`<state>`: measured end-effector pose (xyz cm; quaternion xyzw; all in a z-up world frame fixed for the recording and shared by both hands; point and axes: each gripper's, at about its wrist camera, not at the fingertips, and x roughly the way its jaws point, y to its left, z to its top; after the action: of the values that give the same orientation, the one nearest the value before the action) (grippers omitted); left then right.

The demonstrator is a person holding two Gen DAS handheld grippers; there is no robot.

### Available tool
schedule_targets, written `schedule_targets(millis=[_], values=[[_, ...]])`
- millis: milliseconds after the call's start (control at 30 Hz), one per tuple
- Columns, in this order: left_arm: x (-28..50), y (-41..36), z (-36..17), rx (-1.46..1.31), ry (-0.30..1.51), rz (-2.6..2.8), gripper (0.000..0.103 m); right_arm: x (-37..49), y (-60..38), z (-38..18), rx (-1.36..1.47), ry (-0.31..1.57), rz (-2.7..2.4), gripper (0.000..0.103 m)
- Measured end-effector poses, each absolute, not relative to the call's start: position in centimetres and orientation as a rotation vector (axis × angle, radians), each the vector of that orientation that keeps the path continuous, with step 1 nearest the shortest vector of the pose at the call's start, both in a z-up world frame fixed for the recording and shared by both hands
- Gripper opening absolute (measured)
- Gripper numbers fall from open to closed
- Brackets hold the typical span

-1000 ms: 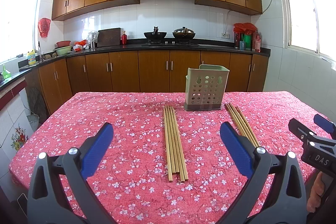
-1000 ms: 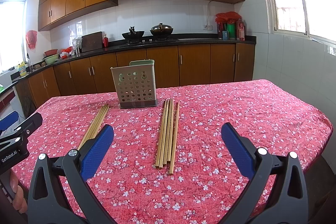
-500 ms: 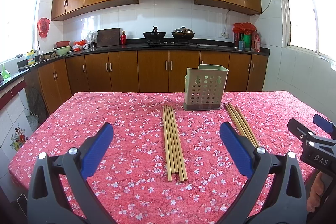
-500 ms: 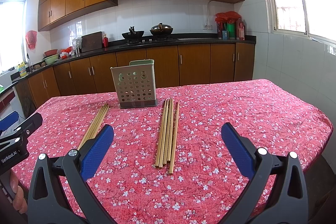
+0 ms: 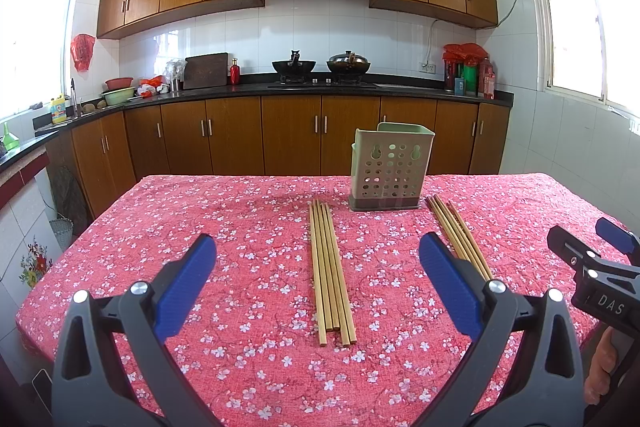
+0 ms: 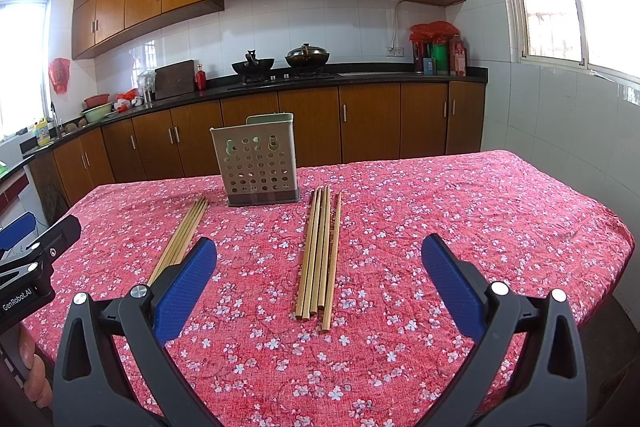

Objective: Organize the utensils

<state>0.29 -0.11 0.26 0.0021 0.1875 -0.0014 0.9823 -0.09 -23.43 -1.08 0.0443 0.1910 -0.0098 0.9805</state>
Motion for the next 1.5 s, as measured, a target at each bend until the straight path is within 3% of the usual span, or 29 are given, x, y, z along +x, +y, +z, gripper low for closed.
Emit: schedule_targets(millis=[567,767,800,900,933,1033,1267,1333,1500], values=[[1.3,-0.7,-0.8,0.009,0.408,0.027,0.099,0.7,-24.3,-1.9,0.098,0.414,-0.035,0.101],[6.2,1.1,-2.6,-0.011,0.574,0.081,0.099,6.0,-26.8,-3.4,0.112,0.600,-0.083,0.100],[6.9,1.6,-2.7,-0.013,0.593,0.091,0.099,7.3,-27.3,-3.8,0.121,0.644,-0.086,0.094],[9.6,3.1,-3.4,-0.031,0.672,0.112,0.097,11.1,-28.1,-5.3,0.137,0.766,-0.064,0.063],[10.3,3.4,-3.5,-0.035,0.690,0.113,0.091,12.3,-28.3,-6.0,0.149,0.808,-0.047,0.050],[12.5,4.3,-4.5,-0.049,0.760,0.096,0.073,14.6,-27.8,-7.3,0.166,0.889,-0.005,0.035],[14.3,3.4,-6.2,-0.050,0.848,0.021,0.050,17.7,-27.2,-9.3,0.179,0.992,0.045,0.019],[14.5,2.8,-6.6,-0.041,0.870,-0.003,0.042,18.0,-27.0,-9.3,0.145,0.975,0.022,0.008],[15.1,2.3,-7.9,-0.055,0.921,-0.060,0.029,18.5,-28.3,-9.3,0.160,0.966,-0.020,0.008]])
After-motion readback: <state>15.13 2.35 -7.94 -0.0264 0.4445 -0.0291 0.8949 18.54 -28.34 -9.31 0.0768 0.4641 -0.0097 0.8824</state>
